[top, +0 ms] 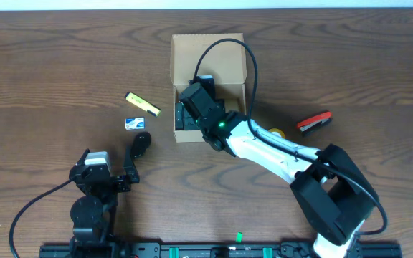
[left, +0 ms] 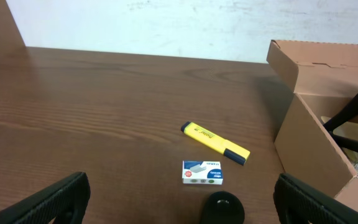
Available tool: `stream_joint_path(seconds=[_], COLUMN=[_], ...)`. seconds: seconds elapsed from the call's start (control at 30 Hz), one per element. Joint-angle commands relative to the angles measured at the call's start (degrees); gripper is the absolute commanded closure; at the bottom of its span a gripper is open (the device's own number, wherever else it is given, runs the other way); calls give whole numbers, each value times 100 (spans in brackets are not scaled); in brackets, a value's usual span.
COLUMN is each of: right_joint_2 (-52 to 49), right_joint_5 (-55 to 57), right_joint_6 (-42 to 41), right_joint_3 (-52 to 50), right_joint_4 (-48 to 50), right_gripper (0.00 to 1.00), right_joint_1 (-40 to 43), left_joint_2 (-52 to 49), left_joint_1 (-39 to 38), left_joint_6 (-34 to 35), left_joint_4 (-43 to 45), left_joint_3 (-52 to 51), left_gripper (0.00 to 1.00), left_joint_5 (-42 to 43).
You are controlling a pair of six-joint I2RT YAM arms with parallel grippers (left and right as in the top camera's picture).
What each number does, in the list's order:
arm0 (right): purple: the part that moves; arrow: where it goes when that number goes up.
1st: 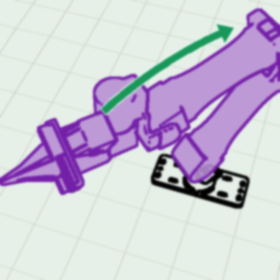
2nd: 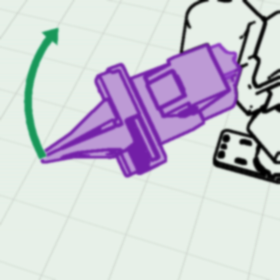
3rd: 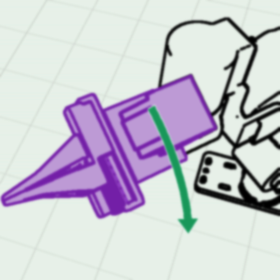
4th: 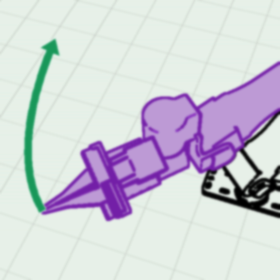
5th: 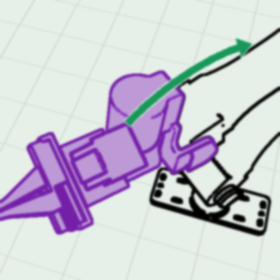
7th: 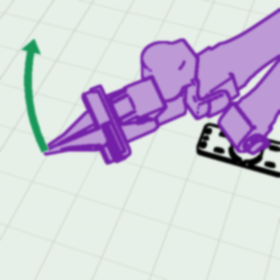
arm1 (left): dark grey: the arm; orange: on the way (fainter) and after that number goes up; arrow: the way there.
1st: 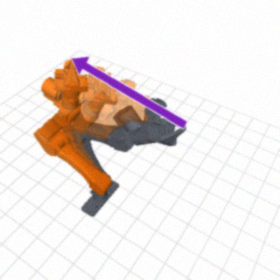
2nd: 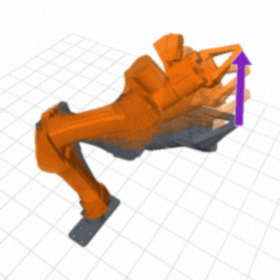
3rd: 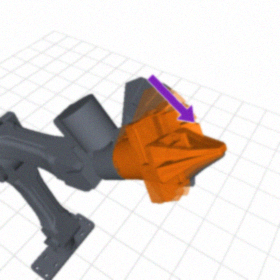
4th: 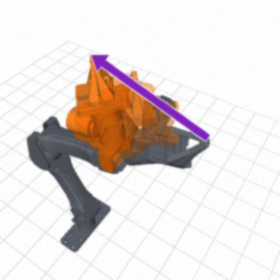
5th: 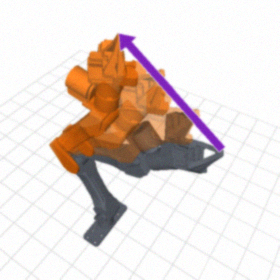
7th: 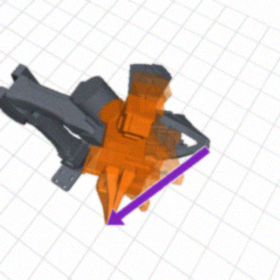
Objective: Pack container
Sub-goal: 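Carry the sticky-note pad into the box with the right gripper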
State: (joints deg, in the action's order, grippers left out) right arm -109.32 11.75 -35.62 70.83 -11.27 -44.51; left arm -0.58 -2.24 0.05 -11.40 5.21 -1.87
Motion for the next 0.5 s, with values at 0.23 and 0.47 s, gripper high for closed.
stream_joint_path(seconds=[0.23,0.47], right_joint_2=[-11,-4], right_joint_5=[0,-7], right_joint_6=[-76,-9], right_joint_3=[129,144], right_joint_4=[13,7], right_gripper=[12,12], right_joint_1=[-52,20], left_joint_2=[35,35], left_joint_1=[35,35], left_joint_6=[35,35], left_joint_4=[-44,-44], left_joint_3=[-168,-168], left_gripper=[5,5], left_joint_5=[-2,-2])
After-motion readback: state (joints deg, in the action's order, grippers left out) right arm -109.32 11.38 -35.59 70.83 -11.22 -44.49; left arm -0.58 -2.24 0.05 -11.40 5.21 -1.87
